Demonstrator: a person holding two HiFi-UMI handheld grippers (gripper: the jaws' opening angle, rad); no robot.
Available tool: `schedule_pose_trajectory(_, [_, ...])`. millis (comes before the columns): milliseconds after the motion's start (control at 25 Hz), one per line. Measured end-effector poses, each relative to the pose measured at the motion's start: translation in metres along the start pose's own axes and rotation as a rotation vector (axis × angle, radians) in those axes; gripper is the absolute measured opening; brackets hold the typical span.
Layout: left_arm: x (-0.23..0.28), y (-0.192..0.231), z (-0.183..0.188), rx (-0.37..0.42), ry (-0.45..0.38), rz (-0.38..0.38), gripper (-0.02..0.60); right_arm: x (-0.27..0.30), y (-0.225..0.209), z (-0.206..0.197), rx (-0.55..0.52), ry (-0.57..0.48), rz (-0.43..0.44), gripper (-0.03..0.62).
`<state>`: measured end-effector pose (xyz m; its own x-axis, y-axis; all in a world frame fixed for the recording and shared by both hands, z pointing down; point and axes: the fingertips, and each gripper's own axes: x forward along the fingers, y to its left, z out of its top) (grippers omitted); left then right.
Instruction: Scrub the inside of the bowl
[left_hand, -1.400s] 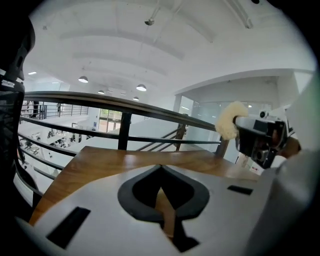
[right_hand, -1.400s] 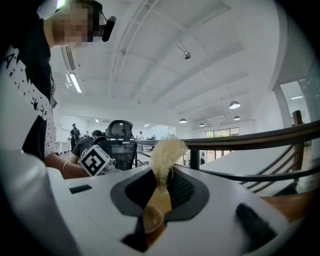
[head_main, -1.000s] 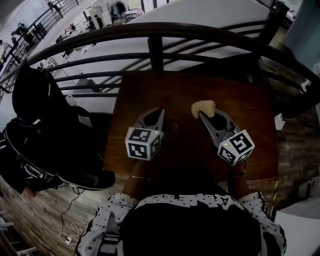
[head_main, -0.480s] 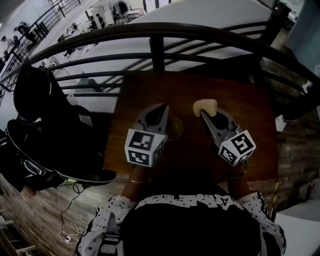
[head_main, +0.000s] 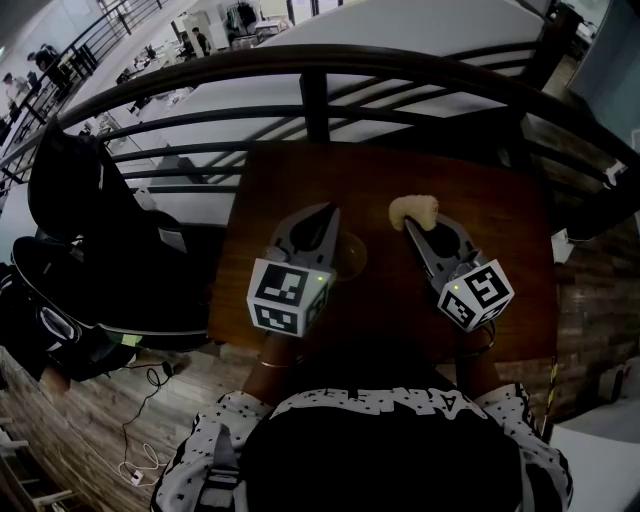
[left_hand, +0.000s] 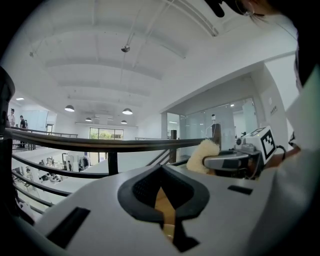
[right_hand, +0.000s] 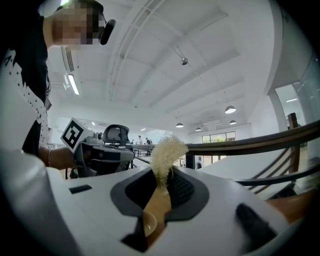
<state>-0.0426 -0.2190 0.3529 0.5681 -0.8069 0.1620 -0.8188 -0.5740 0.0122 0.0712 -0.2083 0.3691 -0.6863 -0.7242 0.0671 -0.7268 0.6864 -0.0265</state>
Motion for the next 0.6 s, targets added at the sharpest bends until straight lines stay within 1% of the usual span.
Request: schedule_pose_trajectory(600, [-0.0024, 0.0022, -0.0003, 0.002, -0.001, -0.005, 0.015, 0.0026, 0.0033, -0.0009, -0.016, 0.005, 0.004, 0.06])
